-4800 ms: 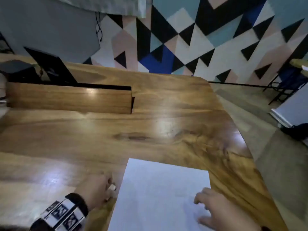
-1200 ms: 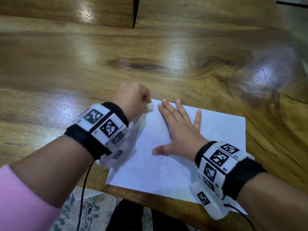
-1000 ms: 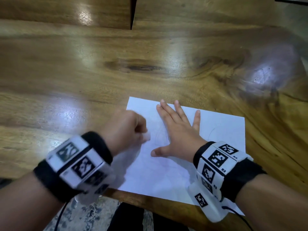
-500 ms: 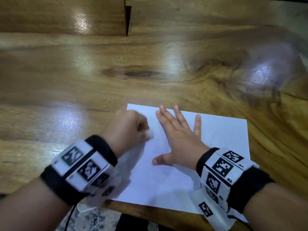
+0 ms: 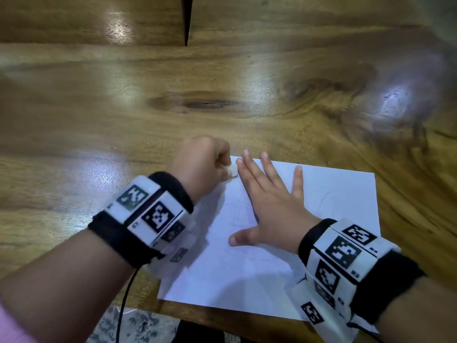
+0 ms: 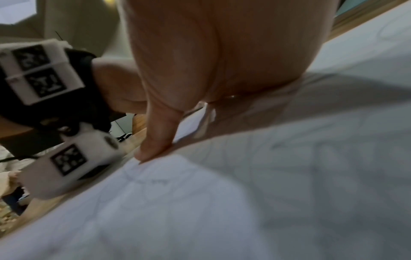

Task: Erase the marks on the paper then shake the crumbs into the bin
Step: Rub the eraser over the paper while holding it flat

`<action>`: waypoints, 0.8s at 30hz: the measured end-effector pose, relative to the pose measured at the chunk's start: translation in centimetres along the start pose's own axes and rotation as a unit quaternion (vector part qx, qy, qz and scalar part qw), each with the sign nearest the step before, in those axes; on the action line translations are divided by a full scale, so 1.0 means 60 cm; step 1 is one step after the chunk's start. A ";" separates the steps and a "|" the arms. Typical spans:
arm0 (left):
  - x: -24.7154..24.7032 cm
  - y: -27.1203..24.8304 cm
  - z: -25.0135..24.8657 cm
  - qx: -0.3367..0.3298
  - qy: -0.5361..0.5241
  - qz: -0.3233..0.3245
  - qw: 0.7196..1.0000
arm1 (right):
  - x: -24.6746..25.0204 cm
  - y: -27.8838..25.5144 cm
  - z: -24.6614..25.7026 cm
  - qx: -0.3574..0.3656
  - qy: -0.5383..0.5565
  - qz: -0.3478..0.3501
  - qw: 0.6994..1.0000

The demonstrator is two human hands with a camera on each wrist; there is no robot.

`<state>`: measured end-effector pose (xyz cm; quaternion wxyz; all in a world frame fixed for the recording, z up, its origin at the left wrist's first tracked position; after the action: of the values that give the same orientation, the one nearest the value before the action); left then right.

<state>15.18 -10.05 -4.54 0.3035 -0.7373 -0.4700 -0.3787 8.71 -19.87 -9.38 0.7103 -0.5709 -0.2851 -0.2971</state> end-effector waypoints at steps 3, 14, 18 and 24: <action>-0.012 -0.016 0.000 -0.001 -0.013 0.020 1.000 | -0.001 0.002 0.000 -0.003 0.001 0.002 1.000; -0.006 -0.014 -0.005 -0.009 0.007 0.030 0.999 | -0.003 0.004 -0.001 -0.015 -0.001 0.009 1.000; -0.041 -0.062 -0.014 -0.015 -0.036 0.109 0.993 | -0.004 0.007 -0.003 -0.015 0.005 0.001 1.000; -0.012 -0.014 -0.015 -0.009 0.000 0.057 0.998 | 0.000 0.005 -0.001 -0.008 0.007 -0.004 1.000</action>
<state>13.98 -10.82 -4.61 0.3177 -0.7660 -0.4233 -0.3648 8.94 -19.88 -9.60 0.7063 -0.5738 -0.2800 -0.3058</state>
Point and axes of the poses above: each hand's wrist, its own y-axis towards the middle knuckle, its own x-axis out of the back of the hand, z = x × y, the point moved 8 cm from there along y, towards the middle knuckle, and after that the axes turned 12 degrees about -x, right-handed, at the moved point
